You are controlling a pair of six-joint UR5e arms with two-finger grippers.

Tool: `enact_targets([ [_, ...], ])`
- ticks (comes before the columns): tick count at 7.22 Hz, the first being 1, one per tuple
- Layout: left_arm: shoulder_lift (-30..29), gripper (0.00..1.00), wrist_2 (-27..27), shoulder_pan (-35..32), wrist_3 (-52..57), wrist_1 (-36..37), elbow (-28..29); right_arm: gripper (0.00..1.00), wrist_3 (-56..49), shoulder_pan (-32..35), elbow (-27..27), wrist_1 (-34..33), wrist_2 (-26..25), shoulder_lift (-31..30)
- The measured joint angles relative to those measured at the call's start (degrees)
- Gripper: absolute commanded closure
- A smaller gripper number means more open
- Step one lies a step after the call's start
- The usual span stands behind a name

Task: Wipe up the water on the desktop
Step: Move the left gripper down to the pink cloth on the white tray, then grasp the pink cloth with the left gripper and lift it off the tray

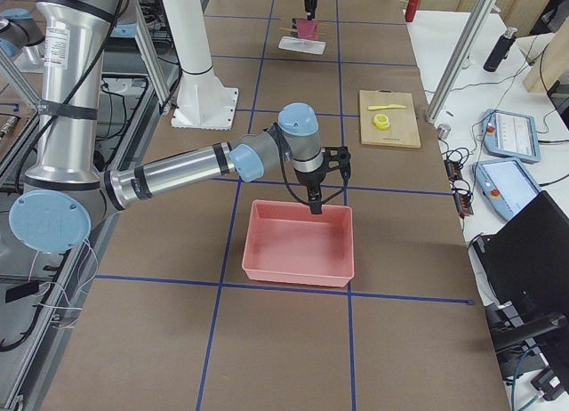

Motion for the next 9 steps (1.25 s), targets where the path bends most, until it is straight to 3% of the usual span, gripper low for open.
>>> enact_targets([
  [1,0.0,0.94,0.0,0.1,-0.1,-0.1,0.2,0.0,0.0,0.0,0.0,0.0,0.0,0.0],
  [2,0.0,1.0,0.0,0.2,-0.1,-0.1,0.2,0.0,0.0,0.0,0.0,0.0,0.0,0.0],
  [6,-0.2,1.0,0.5,0.0,-0.6,-0.9,-0.4,0.0,0.0,0.0,0.2,0.0,0.2,0.3],
  [7,-0.6,1.0,0.5,-0.2,-3.6,-1.1,-1.4,0.0,0.0,-0.2,0.5,0.7,0.3,0.7],
  [9,-4.9,1.0,1.2,-0.5,-19.8,-1.2,-3.8,0.0,0.6,-1.8,0.9,3.6,0.2,3.0],
])
